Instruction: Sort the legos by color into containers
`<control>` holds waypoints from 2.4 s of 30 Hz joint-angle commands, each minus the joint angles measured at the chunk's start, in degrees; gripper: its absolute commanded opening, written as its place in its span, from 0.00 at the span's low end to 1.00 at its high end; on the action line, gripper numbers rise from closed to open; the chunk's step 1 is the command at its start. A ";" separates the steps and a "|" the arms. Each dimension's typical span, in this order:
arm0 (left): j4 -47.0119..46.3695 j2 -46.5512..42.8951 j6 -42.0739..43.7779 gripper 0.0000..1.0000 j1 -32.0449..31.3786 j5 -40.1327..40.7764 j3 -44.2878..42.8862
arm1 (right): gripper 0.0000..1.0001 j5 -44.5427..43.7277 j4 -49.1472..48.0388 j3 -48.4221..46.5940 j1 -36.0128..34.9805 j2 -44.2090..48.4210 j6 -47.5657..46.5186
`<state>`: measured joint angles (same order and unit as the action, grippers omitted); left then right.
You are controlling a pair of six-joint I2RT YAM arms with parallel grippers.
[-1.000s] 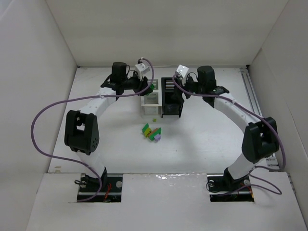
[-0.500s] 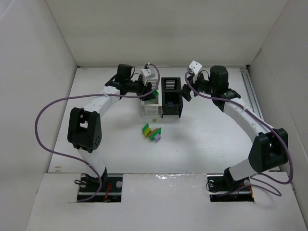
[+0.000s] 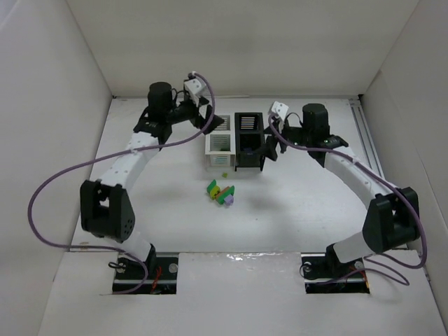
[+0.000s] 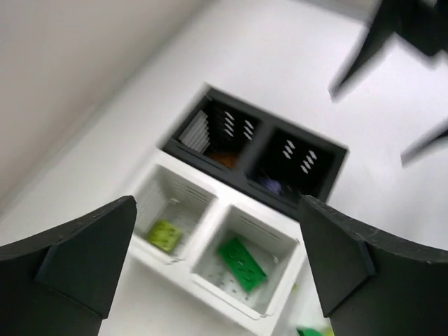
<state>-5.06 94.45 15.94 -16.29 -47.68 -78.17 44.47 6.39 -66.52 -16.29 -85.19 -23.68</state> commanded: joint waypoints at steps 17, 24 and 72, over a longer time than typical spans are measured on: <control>-8.38 -31.77 -12.25 1.00 2.41 32.02 22.53 | 1.00 -19.78 -9.81 12.64 -12.28 14.87 16.99; -6.38 -34.86 -14.09 1.00 2.41 39.76 25.88 | 1.00 -13.77 -3.07 8.34 -12.26 12.59 19.21; -0.74 -49.45 -8.13 1.00 3.46 46.98 42.31 | 0.98 -48.34 -1.57 2.19 -38.90 -15.29 31.78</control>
<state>-3.92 45.93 6.55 -13.02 -1.30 -36.10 -8.40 2.33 -63.53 -55.66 -103.42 10.70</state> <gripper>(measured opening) 0.997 0.984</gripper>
